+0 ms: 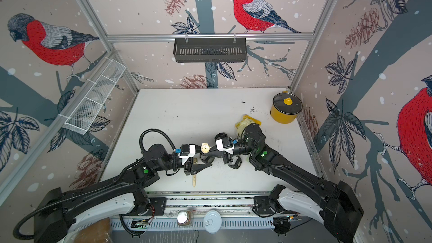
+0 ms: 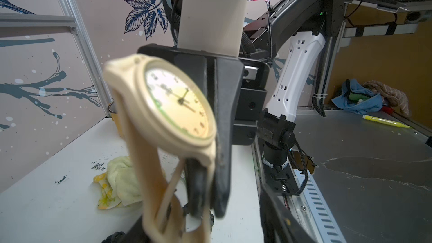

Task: Wipe the watch dial
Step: Adjust the watch.

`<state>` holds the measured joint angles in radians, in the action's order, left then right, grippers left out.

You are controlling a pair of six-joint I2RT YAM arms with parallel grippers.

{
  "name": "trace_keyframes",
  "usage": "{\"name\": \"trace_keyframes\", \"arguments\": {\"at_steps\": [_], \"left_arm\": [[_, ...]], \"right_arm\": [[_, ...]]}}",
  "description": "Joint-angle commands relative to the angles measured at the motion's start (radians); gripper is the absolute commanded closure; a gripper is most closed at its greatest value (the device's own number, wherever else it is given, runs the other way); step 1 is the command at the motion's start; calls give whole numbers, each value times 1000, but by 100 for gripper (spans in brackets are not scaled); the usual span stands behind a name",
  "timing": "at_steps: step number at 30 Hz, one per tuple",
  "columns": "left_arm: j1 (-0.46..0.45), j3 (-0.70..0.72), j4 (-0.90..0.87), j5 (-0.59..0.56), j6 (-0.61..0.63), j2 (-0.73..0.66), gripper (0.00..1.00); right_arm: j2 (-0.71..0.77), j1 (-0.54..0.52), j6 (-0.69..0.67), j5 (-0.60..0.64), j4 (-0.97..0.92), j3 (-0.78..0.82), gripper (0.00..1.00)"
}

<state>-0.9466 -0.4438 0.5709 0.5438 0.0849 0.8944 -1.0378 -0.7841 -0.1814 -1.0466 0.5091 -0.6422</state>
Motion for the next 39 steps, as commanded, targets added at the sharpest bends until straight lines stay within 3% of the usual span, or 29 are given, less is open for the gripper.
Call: {"name": "trace_keyframes", "arguments": {"at_steps": [1, 6, 14, 20, 30, 39], "left_arm": [[-1, 2, 17, -26, 26, -26, 41], [-1, 14, 22, -68, 20, -70, 41], [-2, 30, 12, -29, 92, -68, 58], [-1, 14, -16, -42, 125, -64, 61], [-1, 12, 26, -43, 74, -80, 62], [-1, 17, 10, -71, 104, -66, 95]], "right_arm": [[-7, -4, 14, 6, 11, -10, 95], [-16, -13, 13, 11, 8, -10, 95], [-14, -16, 33, 33, 11, -25, 94], [-3, -18, 36, 33, 2, -31, 94], [-13, -23, 9, 48, -35, -34, 94], [-3, -28, 16, 27, -38, -30, 90]]}}
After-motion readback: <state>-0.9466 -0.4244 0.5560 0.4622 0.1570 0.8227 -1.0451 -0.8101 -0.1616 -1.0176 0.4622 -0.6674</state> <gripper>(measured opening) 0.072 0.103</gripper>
